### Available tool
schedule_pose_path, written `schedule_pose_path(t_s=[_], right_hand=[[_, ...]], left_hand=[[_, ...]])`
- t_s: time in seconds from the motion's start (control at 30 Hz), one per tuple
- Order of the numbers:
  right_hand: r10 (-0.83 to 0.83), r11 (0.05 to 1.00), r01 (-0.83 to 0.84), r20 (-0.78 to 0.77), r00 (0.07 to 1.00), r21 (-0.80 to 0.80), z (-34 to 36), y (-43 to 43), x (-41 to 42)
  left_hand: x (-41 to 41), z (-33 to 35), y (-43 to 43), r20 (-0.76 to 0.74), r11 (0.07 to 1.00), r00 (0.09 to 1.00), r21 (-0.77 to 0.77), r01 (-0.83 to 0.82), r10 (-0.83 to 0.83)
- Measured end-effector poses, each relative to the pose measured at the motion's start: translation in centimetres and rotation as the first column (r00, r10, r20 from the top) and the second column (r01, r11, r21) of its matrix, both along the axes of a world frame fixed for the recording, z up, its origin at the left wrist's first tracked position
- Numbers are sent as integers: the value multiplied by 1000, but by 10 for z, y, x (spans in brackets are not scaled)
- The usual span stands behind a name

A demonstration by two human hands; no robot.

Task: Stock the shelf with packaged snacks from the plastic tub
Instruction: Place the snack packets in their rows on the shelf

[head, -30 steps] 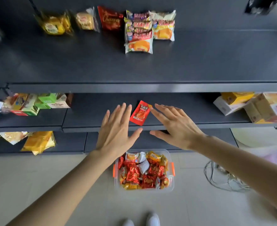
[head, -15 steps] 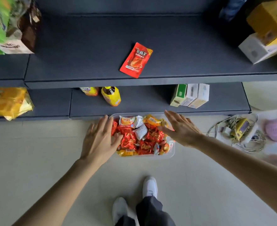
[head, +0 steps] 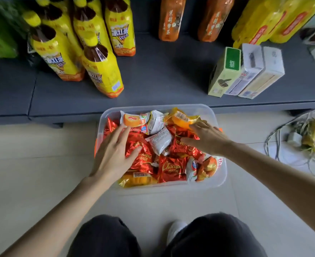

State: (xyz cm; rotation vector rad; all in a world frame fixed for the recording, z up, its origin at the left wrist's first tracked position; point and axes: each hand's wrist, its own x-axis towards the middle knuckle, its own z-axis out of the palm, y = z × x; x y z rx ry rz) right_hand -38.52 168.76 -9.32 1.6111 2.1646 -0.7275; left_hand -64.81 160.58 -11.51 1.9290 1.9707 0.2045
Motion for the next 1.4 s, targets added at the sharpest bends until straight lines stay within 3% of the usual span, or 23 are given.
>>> schedule_pose_path(t_s=[0.1, 0.3, 0.5, 0.57, 0.63, 0.73, 0.77, 0.83, 0.93, 1.03, 1.13, 1.23, 1.4], right_hand=[[23, 996, -23, 3, 1000, 83, -30, 2, 0], [-96, 987, 103, -66, 993, 122, -55, 6, 6], [-103, 988, 115, 120, 987, -98, -25, 20, -12], [-161, 978, 167, 55, 985, -121, -10, 24, -19], [-310, 948, 296, -124, 943, -122, 1, 26, -29], [-514, 849, 367, -430, 742, -381, 16, 19, -55], [-565, 807, 324, -485, 667, -494, 19, 14, -67], [-586, 768, 215, -526, 617, -603, 21, 4, -89], [-572, 733, 85, -544, 614, -675, 20, -11, -116], [-520, 709, -39, -559, 646, -704, 16, -20, -129], [-421, 800, -41, -609, 673, -598, 4, -14, -131], [-207, 958, 40, -587, 783, -285, -20, 3, -130], [37, 991, -91, -465, 884, -94, -50, 12, -133]], left_hand=[[5, -24, 19, 64, 995, 997, 86, 47, -53], [15, -48, 25, 213, 985, 972, 158, 65, -98], [6, -33, -8, 376, 945, 926, 314, -91, -36], [-1, -26, -19, 589, 945, 805, 219, -242, 70], [-6, -18, -26, 767, 937, 609, 28, -348, 204], [-11, -10, -30, 852, 927, 447, -106, -359, 271], [-12, -8, -30, 871, 926, 401, -141, -350, 284], [-17, -5, -29, 898, 909, 268, -253, -333, 348], [-27, -2, -30, 884, 870, 134, -397, -293, 449], [-39, -2, -35, 869, 817, 47, -442, -369, 492], [-58, -4, -44, 857, 776, 33, -448, -444, 514], [-75, -6, -54, 866, 751, 11, -426, -504, 499], [-85, -8, -60, 855, 745, 83, -394, -539, 512]])
